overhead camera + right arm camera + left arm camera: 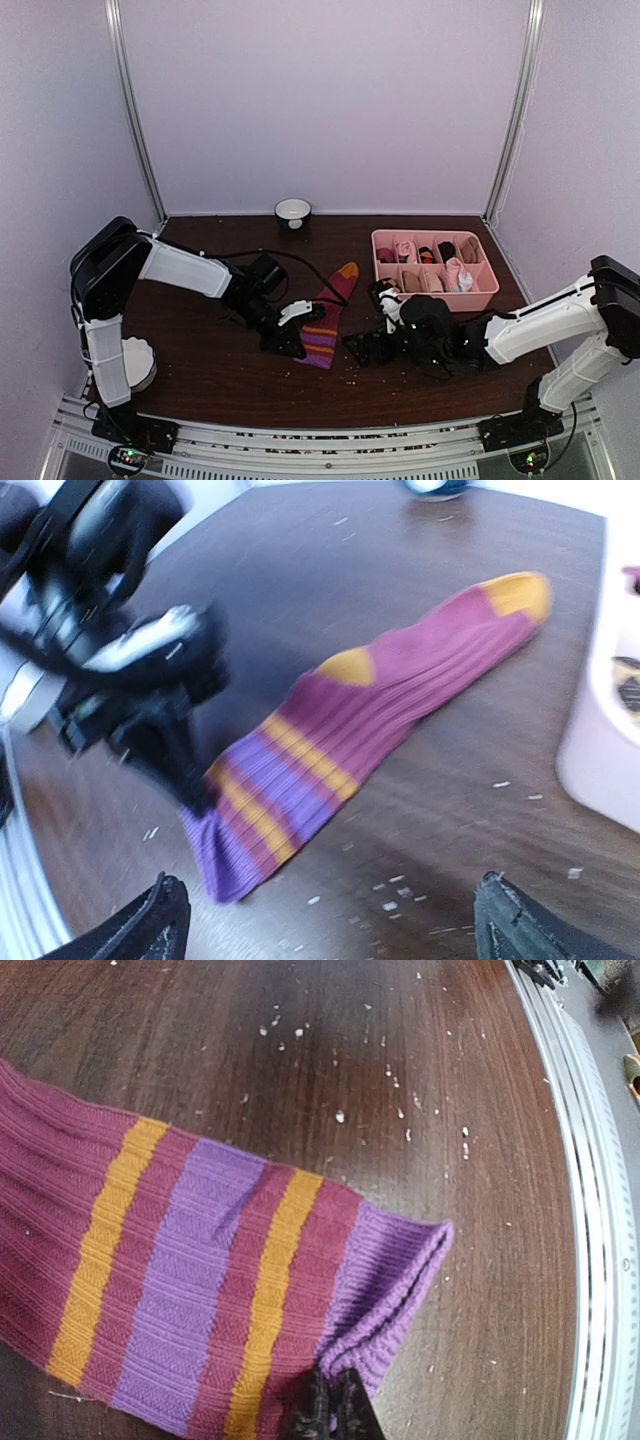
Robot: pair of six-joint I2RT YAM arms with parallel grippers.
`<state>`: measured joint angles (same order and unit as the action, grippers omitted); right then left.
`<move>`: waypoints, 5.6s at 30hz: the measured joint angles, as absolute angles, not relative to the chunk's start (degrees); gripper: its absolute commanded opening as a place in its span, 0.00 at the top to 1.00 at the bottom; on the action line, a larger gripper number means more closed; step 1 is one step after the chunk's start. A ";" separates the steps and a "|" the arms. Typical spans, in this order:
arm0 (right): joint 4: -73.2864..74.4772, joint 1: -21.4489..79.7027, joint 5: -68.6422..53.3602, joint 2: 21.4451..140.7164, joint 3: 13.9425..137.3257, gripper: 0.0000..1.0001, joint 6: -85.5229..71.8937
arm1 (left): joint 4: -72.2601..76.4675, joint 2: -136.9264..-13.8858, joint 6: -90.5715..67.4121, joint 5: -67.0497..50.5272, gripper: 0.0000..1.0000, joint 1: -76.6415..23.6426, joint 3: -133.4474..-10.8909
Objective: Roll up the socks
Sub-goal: Roll the sock at the center of the board.
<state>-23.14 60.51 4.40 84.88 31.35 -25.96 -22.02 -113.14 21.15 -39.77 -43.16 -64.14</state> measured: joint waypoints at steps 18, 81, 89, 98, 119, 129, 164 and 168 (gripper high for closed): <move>-35.46 75.26 14.04 92.97 26.74 0.40 7.84 | -25.91 -116.11 21.32 -45.74 1.00 -41.93 -66.41; -24.23 54.41 -41.67 114.67 50.81 1.00 -10.66 | -22.52 -97.62 37.69 -30.48 0.57 -51.20 -54.33; -20.01 54.17 -44.56 115.37 53.15 1.00 -12.49 | -19.09 -98.80 41.39 -22.70 0.64 -52.56 -54.35; -17.91 53.71 -45.93 115.90 54.41 1.00 -13.78 | -17.54 -99.13 41.69 -20.32 0.66 -53.43 -53.54; -16.36 53.25 -47.57 116.60 55.35 1.00 -14.81 | -16.69 -102.10 39.46 -16.62 0.89 -54.61 -54.50; -21.67 52.90 -44.47 112.20 49.01 0.63 -18.52 | -19.03 -104.14 36.29 -17.85 1.00 -54.37 -57.98; -48.21 68.77 -2.15 95.98 25.02 0.43 4.91 | -41.76 -118.17 30.52 -45.25 1.00 -42.78 -72.66; -46.17 68.84 -4.43 100.84 31.94 0.48 12.47 | -42.44 -118.74 30.52 -45.74 1.00 -42.78 -73.17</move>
